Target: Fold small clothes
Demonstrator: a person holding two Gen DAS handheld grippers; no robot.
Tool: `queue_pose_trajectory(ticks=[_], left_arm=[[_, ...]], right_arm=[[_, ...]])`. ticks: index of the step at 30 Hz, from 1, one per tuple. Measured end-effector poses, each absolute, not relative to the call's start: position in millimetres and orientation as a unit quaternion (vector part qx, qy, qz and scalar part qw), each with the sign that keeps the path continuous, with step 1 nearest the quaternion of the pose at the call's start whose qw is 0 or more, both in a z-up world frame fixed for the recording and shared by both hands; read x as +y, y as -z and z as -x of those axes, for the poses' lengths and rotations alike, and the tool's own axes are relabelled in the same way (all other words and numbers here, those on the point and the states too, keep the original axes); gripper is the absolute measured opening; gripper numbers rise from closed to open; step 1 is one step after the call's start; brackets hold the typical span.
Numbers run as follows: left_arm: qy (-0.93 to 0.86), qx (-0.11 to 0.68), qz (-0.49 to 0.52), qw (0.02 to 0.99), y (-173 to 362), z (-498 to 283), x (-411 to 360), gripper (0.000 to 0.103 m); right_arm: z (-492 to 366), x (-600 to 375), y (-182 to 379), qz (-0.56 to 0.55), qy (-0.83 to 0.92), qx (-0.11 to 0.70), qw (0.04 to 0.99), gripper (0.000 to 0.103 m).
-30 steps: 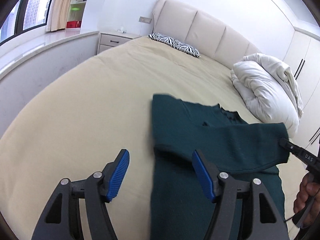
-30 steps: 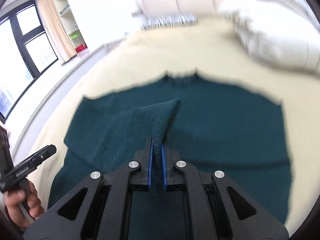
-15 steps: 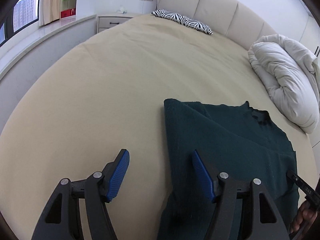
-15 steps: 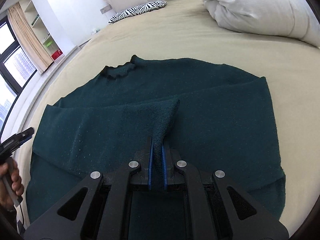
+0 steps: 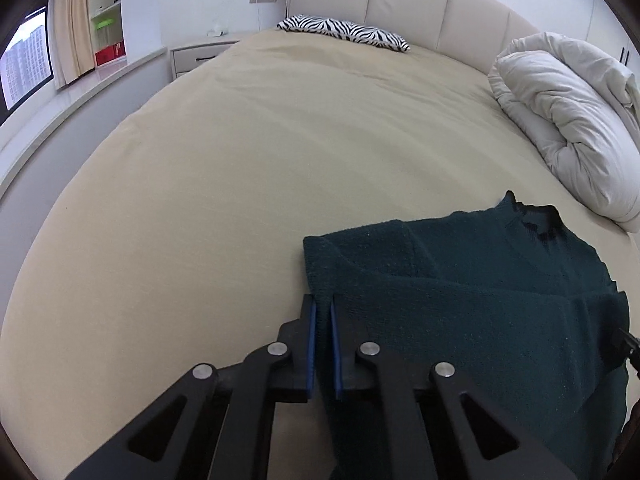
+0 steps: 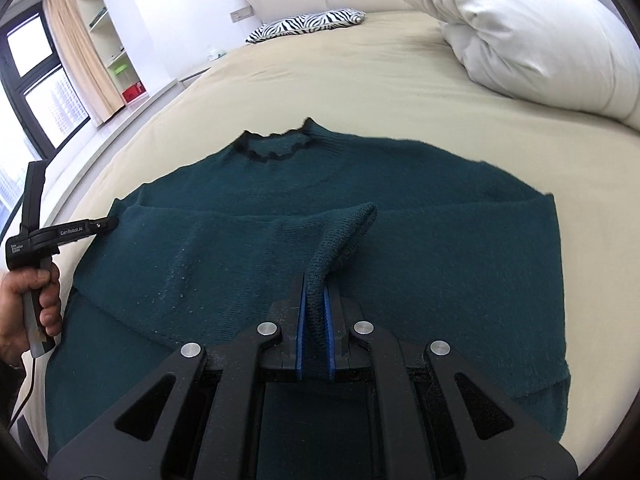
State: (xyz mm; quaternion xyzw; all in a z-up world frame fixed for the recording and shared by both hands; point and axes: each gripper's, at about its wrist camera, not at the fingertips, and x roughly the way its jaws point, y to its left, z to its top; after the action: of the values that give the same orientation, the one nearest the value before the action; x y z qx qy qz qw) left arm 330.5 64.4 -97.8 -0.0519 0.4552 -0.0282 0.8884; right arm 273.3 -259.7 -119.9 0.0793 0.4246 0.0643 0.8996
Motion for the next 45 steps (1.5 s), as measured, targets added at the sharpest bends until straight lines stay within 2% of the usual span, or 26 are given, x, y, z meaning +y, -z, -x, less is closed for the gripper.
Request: queue_pose_trajectory(ticks=[5,9,12,15,17,18,22,23,26,30,34,38,40,41,42,45], left_arm=[[0.010,0.454,0.075,0.888,103,-337,81,0.008],[-0.002,0.449,0.056,0.892,108,-336,75,0.009],[-0.017,0.445,0.068,0.893,100,-328,81,0.020],[-0.028,0.421,0.084,0.903,82,-305,84,0.020],[-0.016,0.408,0.051,0.911,72,-289,66,0.021],[-0.010,0.404,0.034,0.914,71,-284,56,0.026],[-0.011,0.433,-0.026,0.901,96,-282,33,0.029],[-0.010,0.451,-0.015,0.892,108,-285,38,0.030],[-0.005,0.443,-0.004,0.897,114,-283,43,0.031],[-0.003,0.442,-0.004,0.897,115,-283,43,0.034],[0.025,0.436,0.053,0.898,114,-281,64,0.035],[0.009,0.427,0.113,0.897,99,-262,95,0.034],[0.003,0.412,0.110,0.905,89,-250,99,0.035],[0.003,0.406,0.111,0.907,84,-244,99,0.035],[0.004,0.401,0.107,0.910,81,-241,96,0.035],[0.017,0.402,0.061,0.913,78,-239,70,0.035]], right_arm=[[-275,-244,107,-0.054,-0.071,0.413,0.906,0.007],[-297,-258,143,-0.072,-0.039,0.469,0.879,0.007],[-295,-278,150,-0.151,-0.052,0.461,0.873,0.007],[-291,-269,143,-0.121,-0.054,0.455,0.880,0.010],[-291,-268,139,-0.125,-0.055,0.450,0.882,0.010],[-292,-269,138,-0.133,-0.055,0.447,0.883,0.010],[-294,-262,131,-0.118,-0.050,0.440,0.889,0.010],[-295,-259,132,-0.102,-0.041,0.447,0.888,0.010],[-297,-265,141,-0.101,-0.038,0.460,0.881,0.008],[-293,-285,150,-0.152,-0.051,0.452,0.878,0.006],[-288,-297,154,-0.195,-0.057,0.441,0.874,0.007],[-276,-313,154,-0.241,-0.059,0.441,0.863,0.014],[-258,-318,144,-0.239,-0.039,0.431,0.869,0.026],[-251,-318,138,-0.237,-0.033,0.421,0.875,0.038],[-245,-318,131,-0.237,-0.030,0.408,0.881,0.041],[-240,-308,114,-0.246,-0.054,0.384,0.889,0.041]])
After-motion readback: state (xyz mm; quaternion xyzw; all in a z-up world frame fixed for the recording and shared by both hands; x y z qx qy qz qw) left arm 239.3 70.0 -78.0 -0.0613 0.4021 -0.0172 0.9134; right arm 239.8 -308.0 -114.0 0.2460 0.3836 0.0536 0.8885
